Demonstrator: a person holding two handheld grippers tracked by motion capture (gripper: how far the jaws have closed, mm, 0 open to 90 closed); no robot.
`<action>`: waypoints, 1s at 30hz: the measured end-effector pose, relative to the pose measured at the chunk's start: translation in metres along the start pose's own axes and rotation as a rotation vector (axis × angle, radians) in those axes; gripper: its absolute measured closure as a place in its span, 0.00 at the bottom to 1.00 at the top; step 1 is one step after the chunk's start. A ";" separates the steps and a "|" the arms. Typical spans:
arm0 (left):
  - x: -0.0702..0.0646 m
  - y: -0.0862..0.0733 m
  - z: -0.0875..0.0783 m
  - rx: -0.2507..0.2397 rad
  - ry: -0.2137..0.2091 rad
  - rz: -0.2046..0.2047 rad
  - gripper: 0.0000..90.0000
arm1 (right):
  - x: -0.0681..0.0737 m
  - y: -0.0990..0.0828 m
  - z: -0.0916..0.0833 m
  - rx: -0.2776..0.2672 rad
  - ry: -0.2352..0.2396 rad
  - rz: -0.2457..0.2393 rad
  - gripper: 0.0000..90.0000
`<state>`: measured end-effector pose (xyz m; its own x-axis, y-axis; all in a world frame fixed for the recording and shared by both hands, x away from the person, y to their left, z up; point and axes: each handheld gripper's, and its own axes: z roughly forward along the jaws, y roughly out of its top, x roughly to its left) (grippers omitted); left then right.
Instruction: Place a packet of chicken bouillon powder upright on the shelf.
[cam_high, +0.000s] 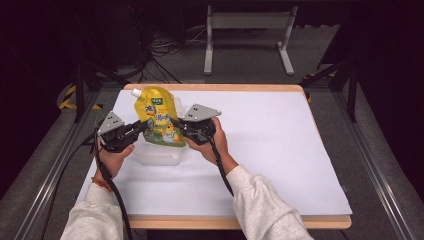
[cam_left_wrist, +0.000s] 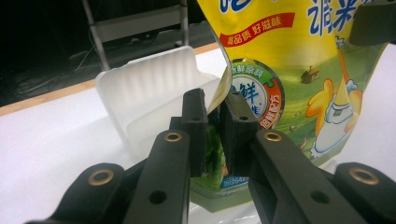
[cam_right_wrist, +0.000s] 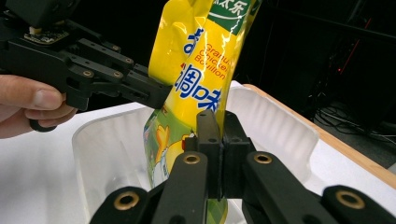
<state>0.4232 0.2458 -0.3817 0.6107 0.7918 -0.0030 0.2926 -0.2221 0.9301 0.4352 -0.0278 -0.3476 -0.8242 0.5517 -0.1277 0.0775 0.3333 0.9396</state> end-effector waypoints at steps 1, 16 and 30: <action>0.001 -0.001 0.000 0.002 0.001 0.001 0.89 | 0.002 -0.001 0.003 0.001 0.004 -0.004 0.99; 0.007 -0.011 -0.001 0.031 0.034 0.004 0.88 | 0.014 -0.004 0.013 0.003 0.018 -0.010 0.98; 0.005 -0.019 0.004 0.080 0.047 0.002 0.87 | 0.015 -0.020 0.023 0.059 0.022 0.023 0.97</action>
<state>0.4238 0.2520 -0.4012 0.5765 0.8169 0.0179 0.3506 -0.2671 0.8976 0.4345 -0.0086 -0.3754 -0.8339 0.5430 -0.0988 0.1290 0.3657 0.9217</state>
